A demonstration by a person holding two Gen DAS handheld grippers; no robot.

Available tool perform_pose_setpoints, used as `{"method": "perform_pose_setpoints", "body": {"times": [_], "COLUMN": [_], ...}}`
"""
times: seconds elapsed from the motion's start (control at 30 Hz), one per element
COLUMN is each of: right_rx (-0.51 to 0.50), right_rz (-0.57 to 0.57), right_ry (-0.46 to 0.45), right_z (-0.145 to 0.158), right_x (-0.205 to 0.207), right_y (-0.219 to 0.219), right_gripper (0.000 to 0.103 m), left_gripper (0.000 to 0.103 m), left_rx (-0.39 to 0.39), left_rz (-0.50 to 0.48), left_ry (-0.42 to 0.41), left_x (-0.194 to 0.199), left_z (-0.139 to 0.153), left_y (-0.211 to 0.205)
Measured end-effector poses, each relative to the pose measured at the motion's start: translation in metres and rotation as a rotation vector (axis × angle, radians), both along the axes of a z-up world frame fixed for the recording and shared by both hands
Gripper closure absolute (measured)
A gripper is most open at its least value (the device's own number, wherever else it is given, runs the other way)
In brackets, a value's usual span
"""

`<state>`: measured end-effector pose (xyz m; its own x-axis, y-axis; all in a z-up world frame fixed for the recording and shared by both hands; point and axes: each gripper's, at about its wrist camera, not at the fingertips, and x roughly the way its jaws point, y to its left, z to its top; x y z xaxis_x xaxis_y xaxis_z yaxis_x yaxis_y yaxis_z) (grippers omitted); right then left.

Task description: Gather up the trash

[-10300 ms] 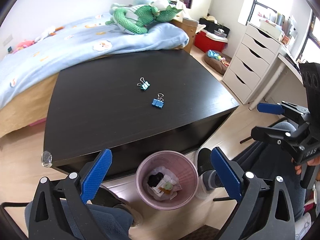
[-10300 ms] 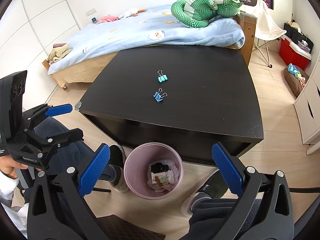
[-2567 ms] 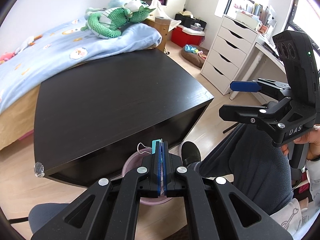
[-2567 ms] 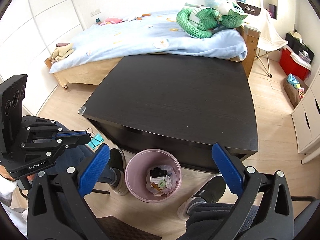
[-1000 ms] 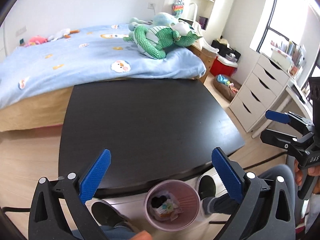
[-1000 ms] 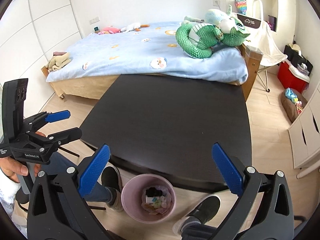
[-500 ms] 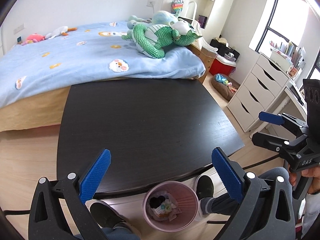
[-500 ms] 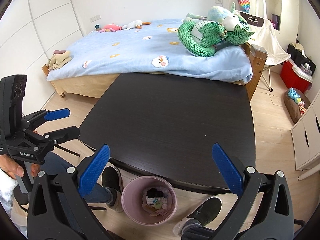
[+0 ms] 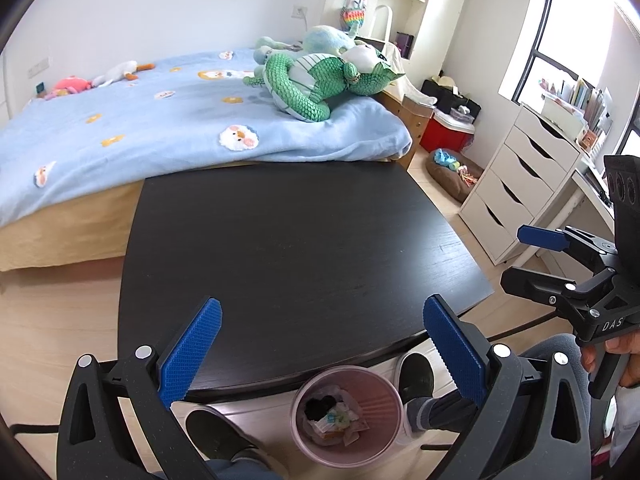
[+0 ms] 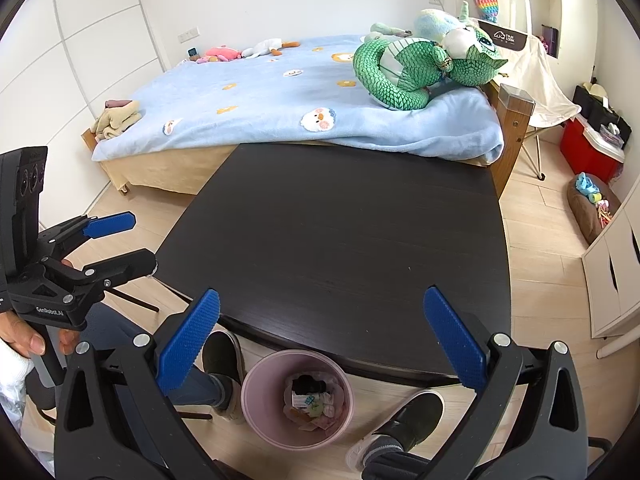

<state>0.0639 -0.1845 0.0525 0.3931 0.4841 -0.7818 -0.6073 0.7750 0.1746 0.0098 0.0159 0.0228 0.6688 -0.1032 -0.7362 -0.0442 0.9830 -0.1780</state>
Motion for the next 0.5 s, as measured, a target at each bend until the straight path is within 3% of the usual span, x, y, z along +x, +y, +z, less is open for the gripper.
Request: {"method": "perform_pose_setpoints", "body": {"times": [0.5], "right_rx": [0.001], "right_rz": [-0.003], "right_ry": [0.0], "right_z": [0.0007], "right_x": [-0.0003], "right_y": [-0.002], "right_gripper": [0.003], "left_gripper": [0.006], "left_rx": [-0.003], "left_rz": [-0.001], "left_ry": [0.003], "left_x": [0.0015], "left_z": [-0.0008], "left_y": [-0.0007]}}
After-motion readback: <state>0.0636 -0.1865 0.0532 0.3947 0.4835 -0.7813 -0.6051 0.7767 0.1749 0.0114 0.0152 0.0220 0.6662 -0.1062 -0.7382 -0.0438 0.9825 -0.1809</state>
